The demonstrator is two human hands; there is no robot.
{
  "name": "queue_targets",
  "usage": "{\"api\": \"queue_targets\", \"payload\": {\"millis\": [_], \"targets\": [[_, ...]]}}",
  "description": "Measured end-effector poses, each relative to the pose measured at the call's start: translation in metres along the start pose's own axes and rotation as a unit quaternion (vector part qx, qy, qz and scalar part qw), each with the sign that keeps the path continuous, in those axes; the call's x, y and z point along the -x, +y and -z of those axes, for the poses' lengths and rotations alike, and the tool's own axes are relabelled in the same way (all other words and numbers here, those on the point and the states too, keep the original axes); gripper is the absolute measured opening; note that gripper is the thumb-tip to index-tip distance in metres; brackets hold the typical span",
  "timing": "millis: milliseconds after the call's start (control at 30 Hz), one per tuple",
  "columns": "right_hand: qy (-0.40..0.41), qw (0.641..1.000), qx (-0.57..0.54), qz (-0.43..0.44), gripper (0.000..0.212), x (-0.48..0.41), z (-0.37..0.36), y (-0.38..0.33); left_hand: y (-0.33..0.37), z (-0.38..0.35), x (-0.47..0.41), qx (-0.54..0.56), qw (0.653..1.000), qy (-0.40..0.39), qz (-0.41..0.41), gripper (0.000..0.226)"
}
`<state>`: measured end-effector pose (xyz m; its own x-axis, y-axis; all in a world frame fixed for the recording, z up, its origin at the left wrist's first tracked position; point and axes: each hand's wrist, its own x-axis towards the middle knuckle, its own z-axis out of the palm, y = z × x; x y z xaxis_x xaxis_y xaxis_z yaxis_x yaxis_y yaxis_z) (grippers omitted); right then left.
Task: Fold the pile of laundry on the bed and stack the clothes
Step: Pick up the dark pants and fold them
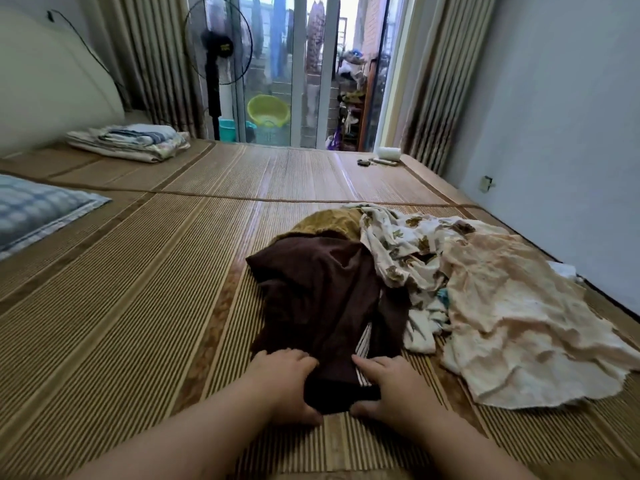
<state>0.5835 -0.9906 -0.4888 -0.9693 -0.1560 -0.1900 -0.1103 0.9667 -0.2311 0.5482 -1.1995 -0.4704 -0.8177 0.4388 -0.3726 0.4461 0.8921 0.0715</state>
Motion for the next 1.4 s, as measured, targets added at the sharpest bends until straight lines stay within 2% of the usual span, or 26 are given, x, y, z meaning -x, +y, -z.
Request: {"api": "queue_targets", "payload": {"millis": [100, 200, 300, 400, 567, 600, 667, 800, 900, 967, 1033, 1100, 1167, 1233, 1300, 1400], "targets": [[0.026, 0.999, -0.011, 0.023, 0.083, 0.015, -0.012, -0.026, -0.024, -0.005, 0.035, -0.013, 0.999, -0.029, -0.012, 0.098], [0.005, 0.999, -0.002, 0.035, 0.087, 0.028, -0.016, -0.044, -0.046, -0.007, 0.072, -0.001, 0.997, -0.061, -0.041, 0.094], [-0.027, 0.999, -0.009, 0.039, 0.089, 0.038, -0.014, -0.057, -0.064, -0.015, 0.101, -0.018, 0.997, -0.031, -0.066, 0.081], [-0.035, 0.997, -0.056, 0.027, 0.058, 0.048, -0.011, -0.069, -0.074, -0.034, 0.123, -0.039, 0.996, 0.016, -0.085, 0.071], [-0.037, 0.997, -0.062, 0.019, 0.047, 0.07, -0.012, -0.072, -0.085, -0.055, 0.145, -0.102, 0.981, 0.109, -0.126, 0.049], [-0.02, 0.998, -0.066, 0.014, 0.043, 0.074, -0.012, -0.071, -0.089, -0.057, 0.145, -0.116, 0.974, 0.15, -0.122, 0.044], [0.033, 0.995, -0.089, -0.015, 0.036, 0.079, -0.01, -0.068, -0.1, -0.062, 0.147, -0.076, 0.972, 0.214, -0.06, 0.03], [0.117, 0.979, -0.126, -0.112, 0.032, 0.078, 0.01, -0.066, -0.105, -0.04, 0.146, 0.03, 0.969, 0.24, 0.057, 0.022], [0.142, 0.973, -0.108, -0.146, 0.027, 0.073, 0.046, -0.055, -0.11, 0.004, 0.149, 0.057, 0.948, 0.302, 0.083, 0.014], [0.175, 0.966, -0.102, -0.163, 0.024, 0.071, 0.076, -0.044, -0.121, 0.038, 0.155, 0.111, 0.938, 0.314, 0.098, 0.021], [0.227, 0.955, -0.081, -0.171, 0.023, 0.07, 0.111, -0.034, -0.132, 0.075, 0.162, 0.142, 0.924, 0.336, 0.113, 0.025], [0.275, 0.944, -0.064, -0.169, 0.021, 0.07, 0.145, -0.028, -0.141, 0.111, 0.17, 0.159, 0.906, 0.371, 0.125, 0.019], [0.288, 0.944, -0.067, -0.146, 0.015, 0.071, 0.167, -0.028, -0.145, 0.139, 0.177, 0.19, 0.888, 0.397, 0.134, 0.016], [0.262, 0.956, -0.099, -0.084, 0.01, 0.071, 0.171, -0.041, -0.141, 0.157, 0.181, 0.209, 0.881, 0.401, 0.138, 0.016], [0.221, 0.966, -0.134, 0.005, 0.017, 0.073, 0.156, -0.067, -0.13, 0.166, 0.182, 0.199, 0.888, 0.388, 0.143, 0.016], [0.163, 0.958, -0.209, 0.108, 0.035, 0.081, 0.106, -0.123, -0.113, 0.163, 0.175, 0.172, 0.9, 0.37, 0.154, 0.02]]}}
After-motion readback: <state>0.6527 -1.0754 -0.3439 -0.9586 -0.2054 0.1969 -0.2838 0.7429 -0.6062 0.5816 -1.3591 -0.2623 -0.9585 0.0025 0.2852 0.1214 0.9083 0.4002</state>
